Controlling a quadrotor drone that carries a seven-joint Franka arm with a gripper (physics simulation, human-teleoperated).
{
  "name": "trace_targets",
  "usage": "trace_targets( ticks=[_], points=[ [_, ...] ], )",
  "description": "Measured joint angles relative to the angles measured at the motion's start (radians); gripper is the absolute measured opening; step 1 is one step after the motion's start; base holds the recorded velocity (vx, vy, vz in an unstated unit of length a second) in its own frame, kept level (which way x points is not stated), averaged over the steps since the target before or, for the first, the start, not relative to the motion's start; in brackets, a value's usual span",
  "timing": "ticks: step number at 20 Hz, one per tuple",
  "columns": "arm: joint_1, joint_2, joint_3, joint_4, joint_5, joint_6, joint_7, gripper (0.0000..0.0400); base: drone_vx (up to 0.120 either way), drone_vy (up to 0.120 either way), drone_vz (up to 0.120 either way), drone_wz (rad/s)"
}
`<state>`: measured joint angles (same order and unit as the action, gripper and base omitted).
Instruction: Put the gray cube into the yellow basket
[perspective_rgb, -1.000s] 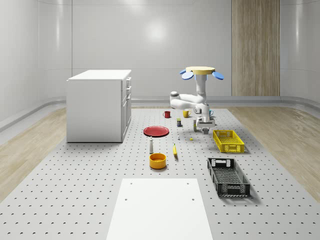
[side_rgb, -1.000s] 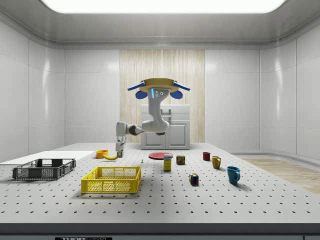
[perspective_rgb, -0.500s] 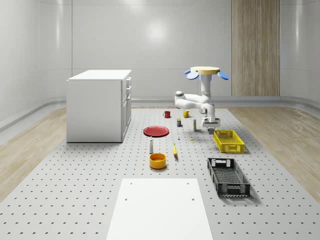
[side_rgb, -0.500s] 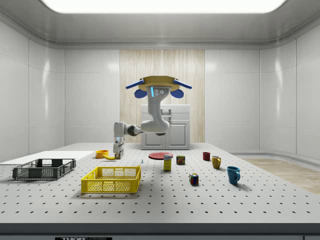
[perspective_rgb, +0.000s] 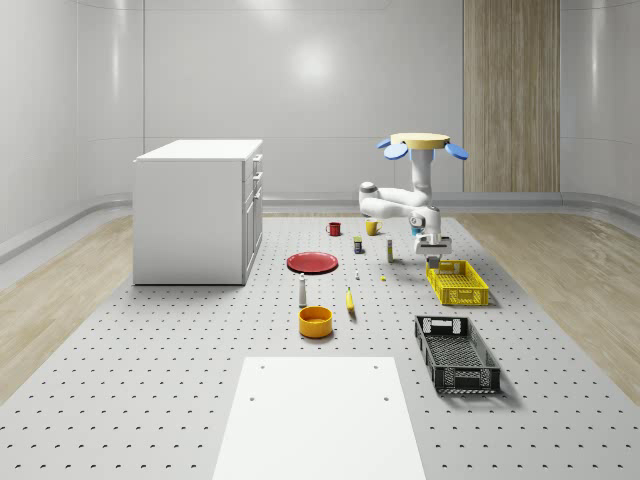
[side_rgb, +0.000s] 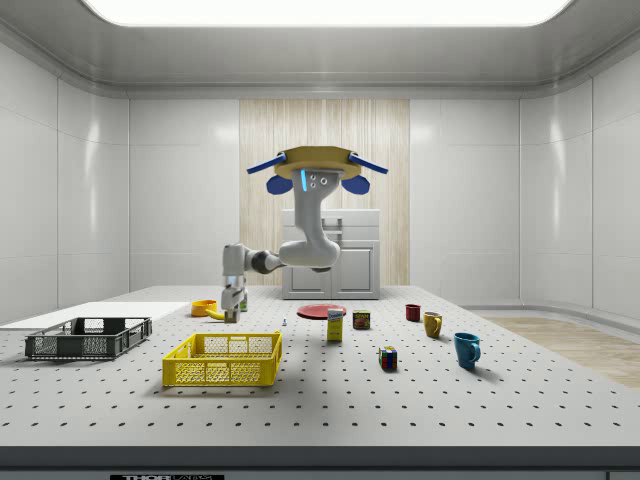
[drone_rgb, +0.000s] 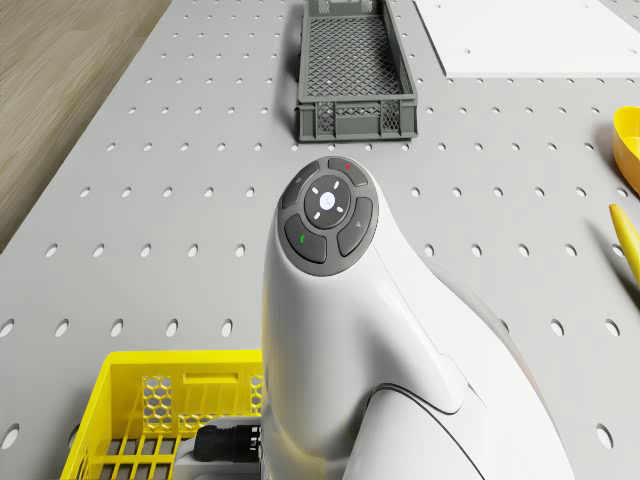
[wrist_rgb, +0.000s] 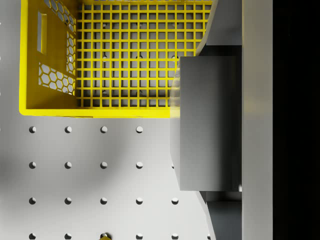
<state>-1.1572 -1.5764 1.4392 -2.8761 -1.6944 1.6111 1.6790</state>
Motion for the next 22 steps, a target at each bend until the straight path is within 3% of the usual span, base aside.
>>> trace_targets(
  ticks=[10, 18, 22],
  points=[
    [-0.001, -0.005, 0.001, 0.000, 0.002, 0.004, 0.000, 0.0251, 0.000, 0.120, -0.024, 0.000],
    [-0.001, -0.008, 0.001, 0.000, 0.003, 0.007, 0.001, 0.0251, 0.000, 0.120, -0.120, 0.000],
    [-0.004, -0.010, -0.028, 0.004, -0.024, 0.018, 0.001, 0.0251, 0.000, 0.010, -0.020, 0.000]
  ],
)
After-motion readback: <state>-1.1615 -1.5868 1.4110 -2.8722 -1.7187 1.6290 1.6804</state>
